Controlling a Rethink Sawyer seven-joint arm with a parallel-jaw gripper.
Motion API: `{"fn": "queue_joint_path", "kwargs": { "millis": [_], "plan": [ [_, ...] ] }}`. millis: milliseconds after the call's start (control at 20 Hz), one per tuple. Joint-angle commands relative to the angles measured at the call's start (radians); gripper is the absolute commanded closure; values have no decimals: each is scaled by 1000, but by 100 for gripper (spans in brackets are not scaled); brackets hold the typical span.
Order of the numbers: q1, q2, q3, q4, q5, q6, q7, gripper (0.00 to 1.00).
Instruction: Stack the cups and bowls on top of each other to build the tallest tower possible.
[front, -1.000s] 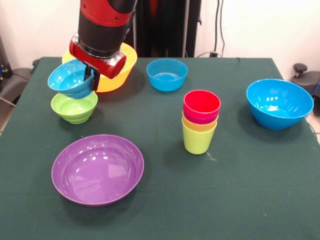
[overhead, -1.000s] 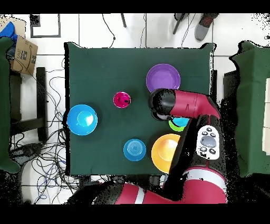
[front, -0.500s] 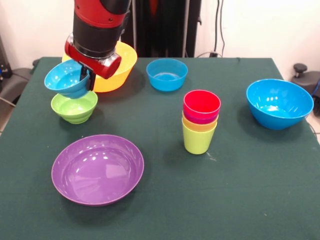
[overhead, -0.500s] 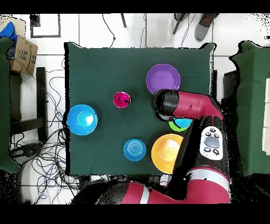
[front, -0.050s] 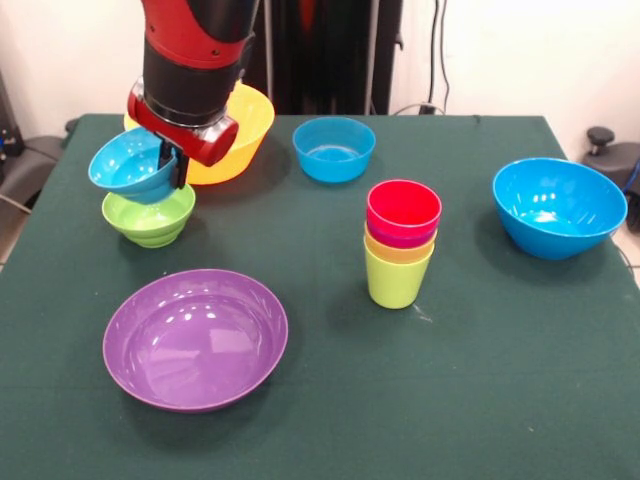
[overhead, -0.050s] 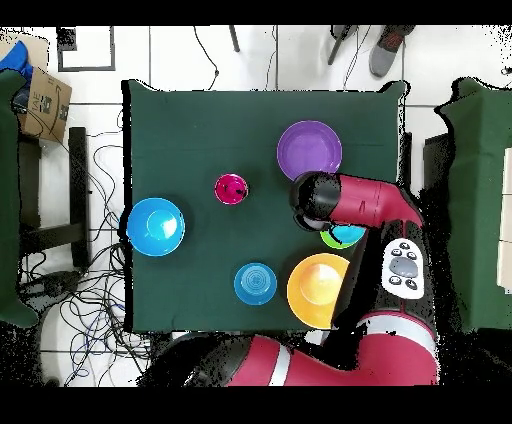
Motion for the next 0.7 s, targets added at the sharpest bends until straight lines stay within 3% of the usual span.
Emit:
{"fn": "queue_joint_path", "kwargs": {
  "millis": [50, 700],
  "plan": [
    [-25, 72, 116, 26, -86, -90, -98, 100],
    [-39, 101, 124, 9, -93, -111, -104, 100]
  ]
}}
